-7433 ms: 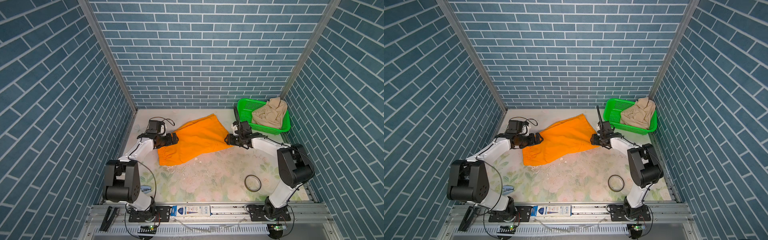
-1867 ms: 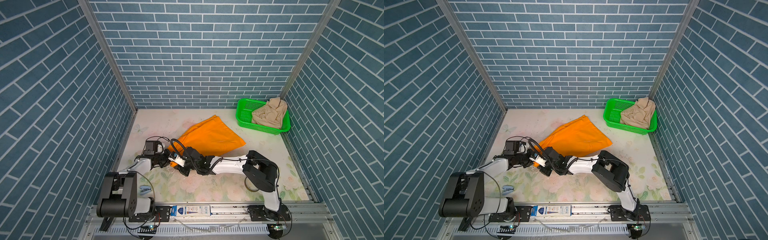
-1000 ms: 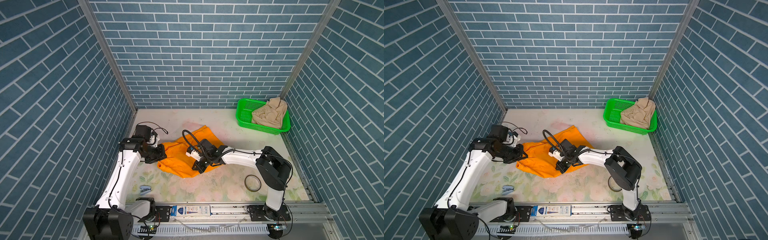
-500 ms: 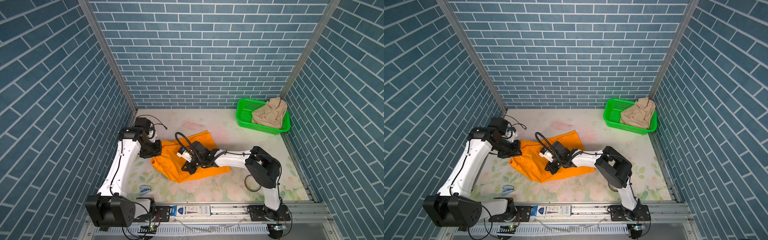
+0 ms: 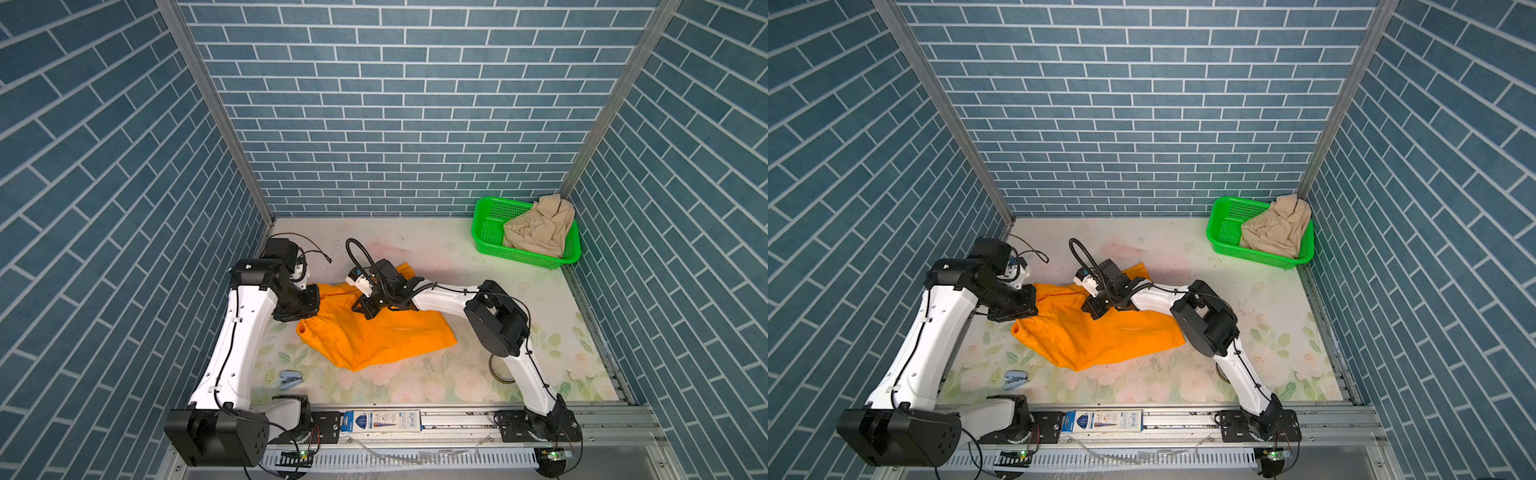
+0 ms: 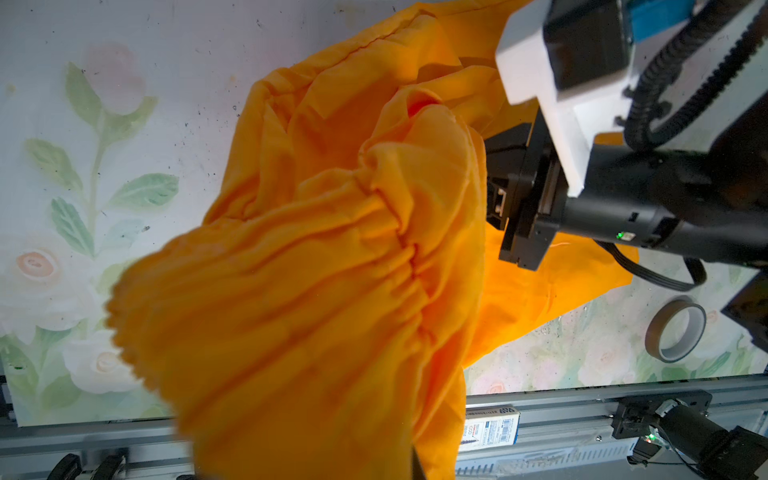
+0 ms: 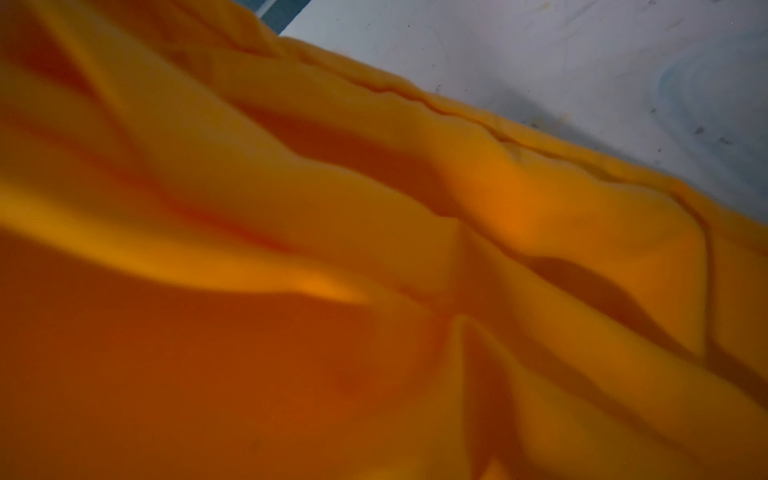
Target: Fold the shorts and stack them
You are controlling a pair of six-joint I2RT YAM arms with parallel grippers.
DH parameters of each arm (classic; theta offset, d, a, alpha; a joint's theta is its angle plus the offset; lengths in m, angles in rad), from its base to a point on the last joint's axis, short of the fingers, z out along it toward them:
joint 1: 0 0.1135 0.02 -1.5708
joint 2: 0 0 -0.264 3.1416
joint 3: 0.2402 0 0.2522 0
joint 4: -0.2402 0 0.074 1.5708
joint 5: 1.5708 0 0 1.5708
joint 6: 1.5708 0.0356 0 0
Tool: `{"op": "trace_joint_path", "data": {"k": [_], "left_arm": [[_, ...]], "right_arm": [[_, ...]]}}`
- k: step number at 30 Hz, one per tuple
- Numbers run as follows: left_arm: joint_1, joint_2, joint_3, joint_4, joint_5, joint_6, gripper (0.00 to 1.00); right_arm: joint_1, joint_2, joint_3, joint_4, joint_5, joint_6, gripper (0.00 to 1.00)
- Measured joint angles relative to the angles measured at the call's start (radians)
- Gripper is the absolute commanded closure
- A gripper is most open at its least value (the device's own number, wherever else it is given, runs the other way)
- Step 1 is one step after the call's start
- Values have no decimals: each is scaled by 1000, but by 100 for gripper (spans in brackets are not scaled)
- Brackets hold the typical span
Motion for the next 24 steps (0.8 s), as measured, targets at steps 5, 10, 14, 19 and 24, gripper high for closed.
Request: {"op": "trace_joint_path", "data": {"k": [5, 10, 14, 19, 24], "left_arm": [[0, 0, -8, 0, -3, 0, 97], [2, 0, -18, 2, -3, 0, 97], [2, 2, -25, 10, -1, 0, 97], [2, 24, -27, 26, 2, -1, 97], [2, 39, -35, 57, 11, -7, 97]], "right_arm": [[-16, 80, 143, -43, 2, -6, 96], [-19, 157, 275, -72, -9, -6, 97], [-14, 206, 325, -87, -26, -5, 96], [5, 266, 362, -117, -40, -3, 94], [24, 286, 426, -144, -46, 0, 89]]}}
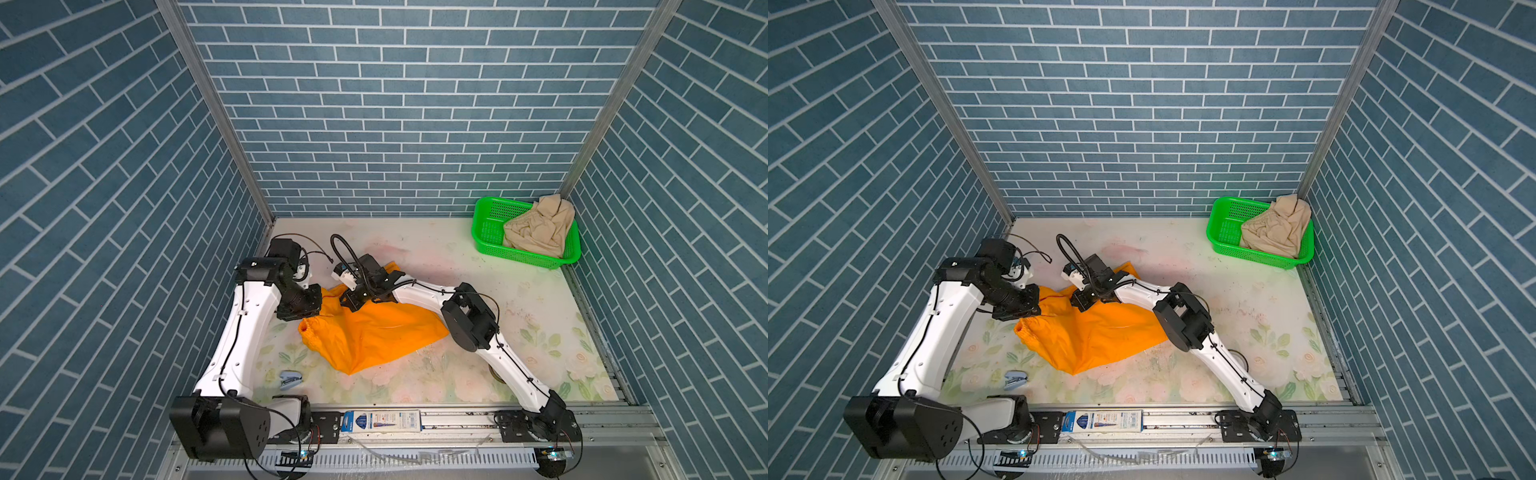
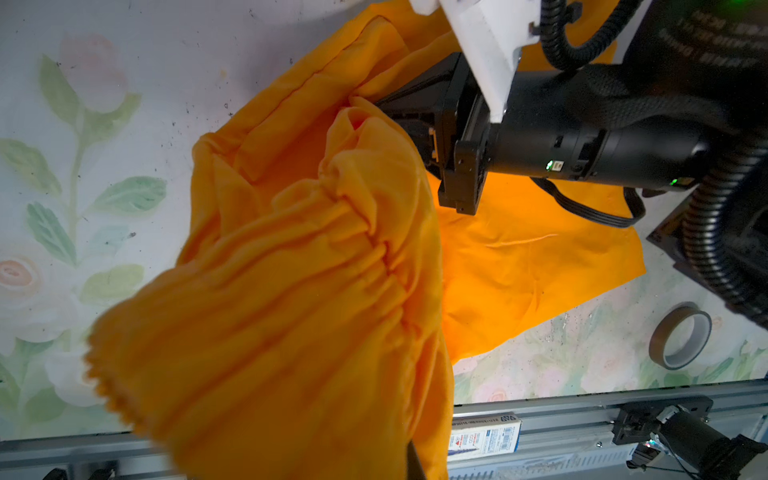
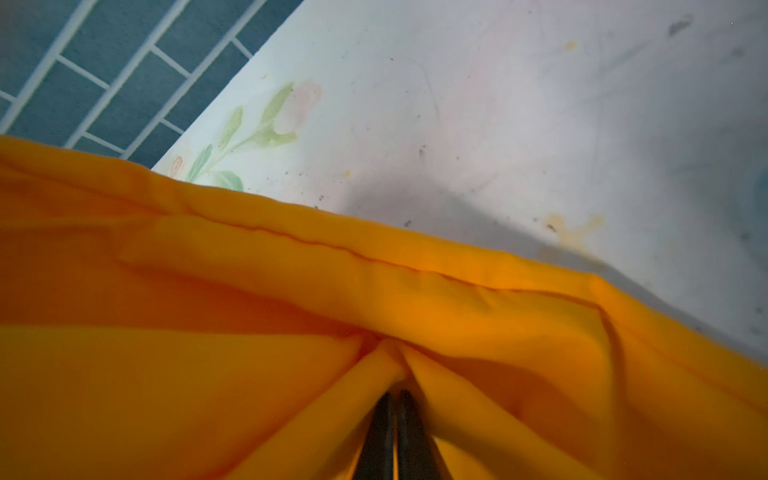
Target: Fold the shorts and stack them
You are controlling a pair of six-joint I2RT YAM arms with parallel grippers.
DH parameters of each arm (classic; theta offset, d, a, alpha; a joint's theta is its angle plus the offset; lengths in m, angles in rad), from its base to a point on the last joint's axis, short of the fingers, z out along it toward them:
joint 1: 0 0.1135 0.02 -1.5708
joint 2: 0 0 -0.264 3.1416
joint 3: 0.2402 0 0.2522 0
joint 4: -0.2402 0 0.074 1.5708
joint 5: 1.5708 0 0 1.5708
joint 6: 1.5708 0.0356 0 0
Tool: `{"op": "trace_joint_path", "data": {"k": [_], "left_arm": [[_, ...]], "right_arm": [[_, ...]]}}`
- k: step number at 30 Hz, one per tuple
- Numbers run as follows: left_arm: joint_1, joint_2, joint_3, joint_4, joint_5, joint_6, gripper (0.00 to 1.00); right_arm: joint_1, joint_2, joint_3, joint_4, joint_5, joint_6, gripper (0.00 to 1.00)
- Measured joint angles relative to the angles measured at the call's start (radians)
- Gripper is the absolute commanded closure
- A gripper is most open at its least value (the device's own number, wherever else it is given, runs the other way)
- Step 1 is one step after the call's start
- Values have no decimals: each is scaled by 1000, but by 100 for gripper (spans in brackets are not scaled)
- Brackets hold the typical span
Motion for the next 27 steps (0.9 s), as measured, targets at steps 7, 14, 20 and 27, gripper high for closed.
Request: {"op": "trace_joint_path", "data": {"k": [7, 14, 20, 27], "left_arm": [[0, 13, 4, 9, 7, -5, 97], [0, 24, 68, -16, -22, 0, 97], [0, 31, 106, -28, -46, 15, 97], [2, 63, 130, -54, -80, 44, 98]], "right_arm": [[-9, -203, -316, 58, 6, 22, 86], [-20, -616, -705, 71, 8, -15, 98], [74, -708, -846, 68, 5, -89, 100], [190, -584, -832, 41, -27, -119, 100]]}}
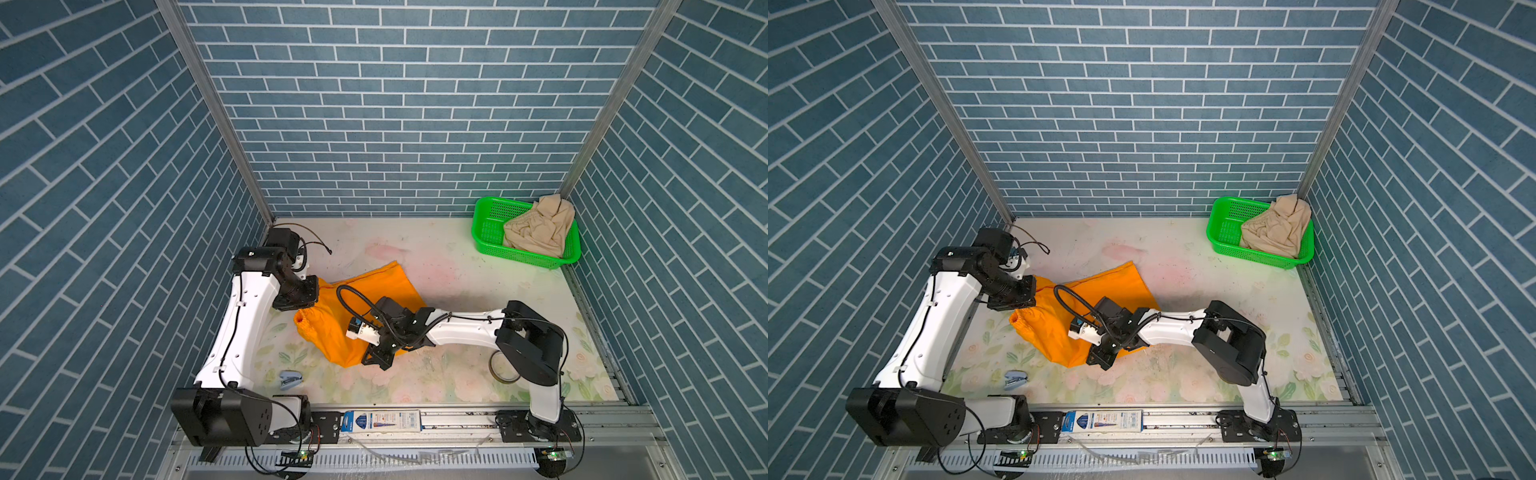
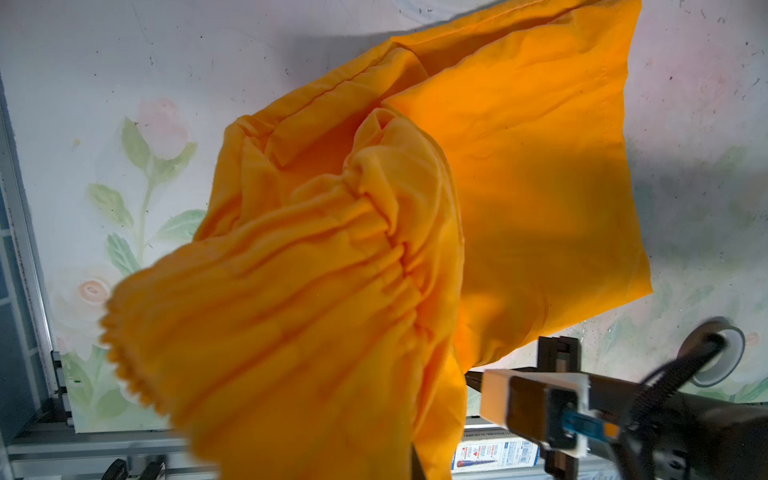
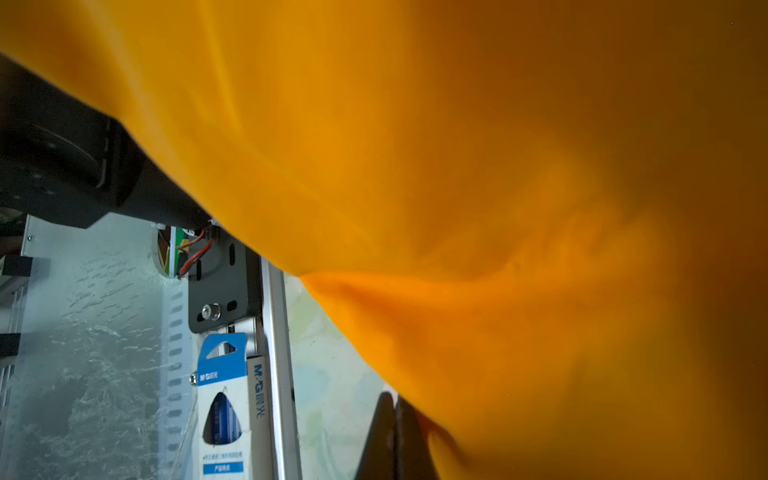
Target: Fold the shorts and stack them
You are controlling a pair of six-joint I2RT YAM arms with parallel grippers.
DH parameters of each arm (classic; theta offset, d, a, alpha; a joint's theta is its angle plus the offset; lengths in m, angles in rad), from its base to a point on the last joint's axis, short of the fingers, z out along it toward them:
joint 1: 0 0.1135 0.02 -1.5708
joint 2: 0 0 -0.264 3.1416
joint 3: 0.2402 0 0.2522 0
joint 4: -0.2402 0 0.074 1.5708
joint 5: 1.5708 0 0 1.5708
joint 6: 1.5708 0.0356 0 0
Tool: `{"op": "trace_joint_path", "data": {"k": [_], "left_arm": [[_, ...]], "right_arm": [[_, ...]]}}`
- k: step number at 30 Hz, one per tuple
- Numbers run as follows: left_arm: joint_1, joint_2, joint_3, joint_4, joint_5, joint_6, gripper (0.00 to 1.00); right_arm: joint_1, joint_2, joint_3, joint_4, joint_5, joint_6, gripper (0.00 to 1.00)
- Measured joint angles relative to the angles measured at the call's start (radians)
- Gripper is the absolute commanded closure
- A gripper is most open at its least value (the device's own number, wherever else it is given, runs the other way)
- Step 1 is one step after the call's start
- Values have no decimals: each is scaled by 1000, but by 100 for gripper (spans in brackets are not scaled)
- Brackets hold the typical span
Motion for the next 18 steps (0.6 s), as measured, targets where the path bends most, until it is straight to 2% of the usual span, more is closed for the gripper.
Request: {"op": "trace_joint_path", "data": {"k": [4, 8, 18], "left_arm": [[0, 16, 23, -5, -10, 12, 98], [0, 25, 39, -12, -18, 25, 99], [2, 29, 31, -8, -18, 34, 99]], "right_arm": [[28, 106, 107, 0, -19, 0, 100], [39, 142, 174, 2, -48, 1, 100], [27, -45, 96, -54, -41, -18, 100]]}}
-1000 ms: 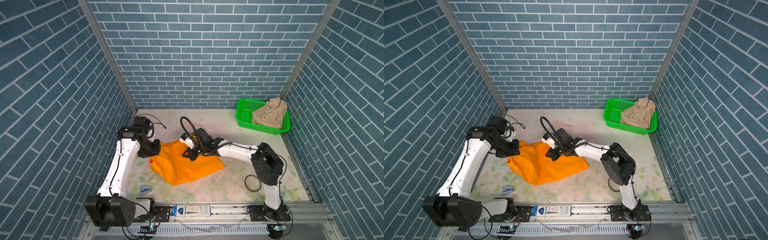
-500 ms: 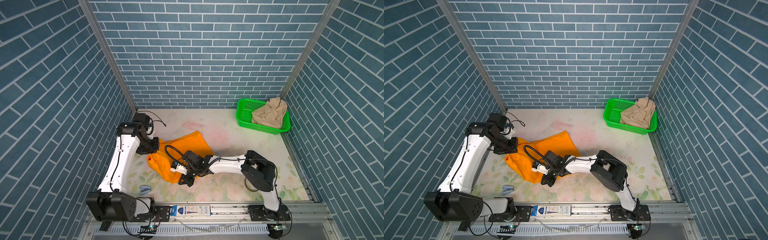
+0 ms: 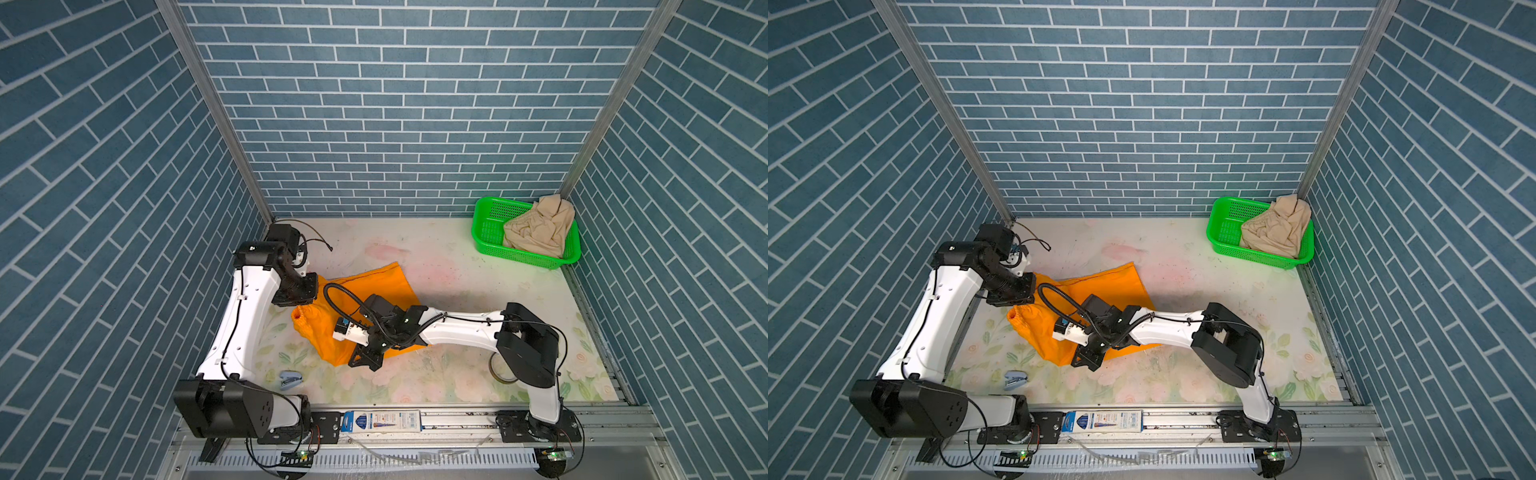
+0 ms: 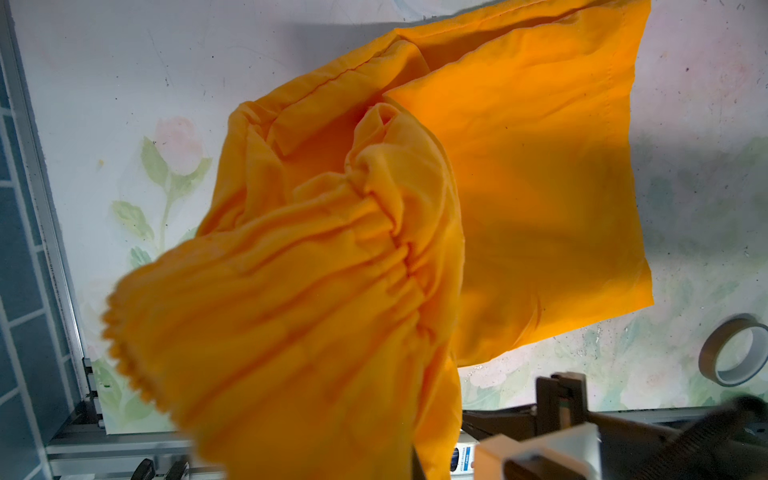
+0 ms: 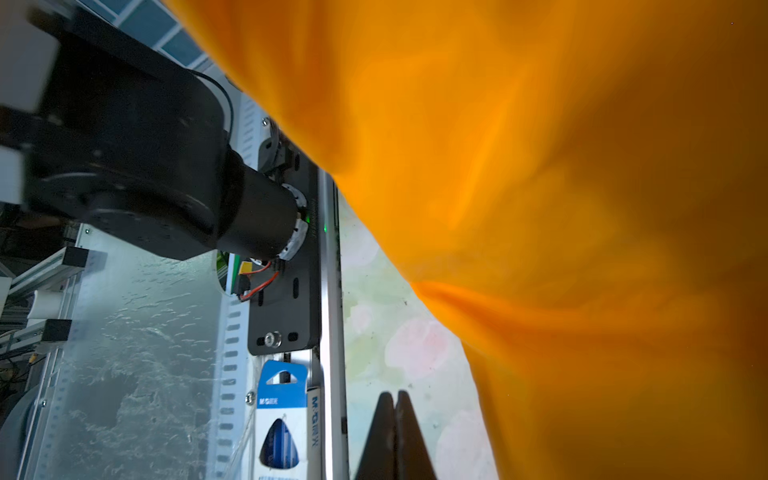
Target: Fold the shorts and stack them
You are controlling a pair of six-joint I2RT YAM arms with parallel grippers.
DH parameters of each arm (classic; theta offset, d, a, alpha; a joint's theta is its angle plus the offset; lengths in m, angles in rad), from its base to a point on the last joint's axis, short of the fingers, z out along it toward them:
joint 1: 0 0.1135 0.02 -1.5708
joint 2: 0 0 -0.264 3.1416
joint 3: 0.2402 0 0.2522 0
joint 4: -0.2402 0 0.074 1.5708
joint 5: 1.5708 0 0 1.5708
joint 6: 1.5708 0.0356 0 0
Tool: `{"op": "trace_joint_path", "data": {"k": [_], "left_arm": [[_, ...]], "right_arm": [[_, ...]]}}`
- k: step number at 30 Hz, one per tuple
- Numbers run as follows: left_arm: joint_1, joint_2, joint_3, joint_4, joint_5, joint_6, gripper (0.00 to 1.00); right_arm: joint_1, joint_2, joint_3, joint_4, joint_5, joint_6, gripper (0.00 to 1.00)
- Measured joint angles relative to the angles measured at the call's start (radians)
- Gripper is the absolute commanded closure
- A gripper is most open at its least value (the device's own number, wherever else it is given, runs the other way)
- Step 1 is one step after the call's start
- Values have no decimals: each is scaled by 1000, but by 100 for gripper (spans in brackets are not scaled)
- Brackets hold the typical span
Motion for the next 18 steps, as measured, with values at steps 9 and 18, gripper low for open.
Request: {"op": "trace_joint_path", "data": {"k": [9, 18], "left_arm": [[5, -10, -38, 7, 0, 1, 100], [16, -9, -28, 2, -7, 13, 100]], "right_arm": [[-35, 49, 40, 31, 34, 0, 100], [-11, 241, 85, 82, 19, -3, 100]]}}
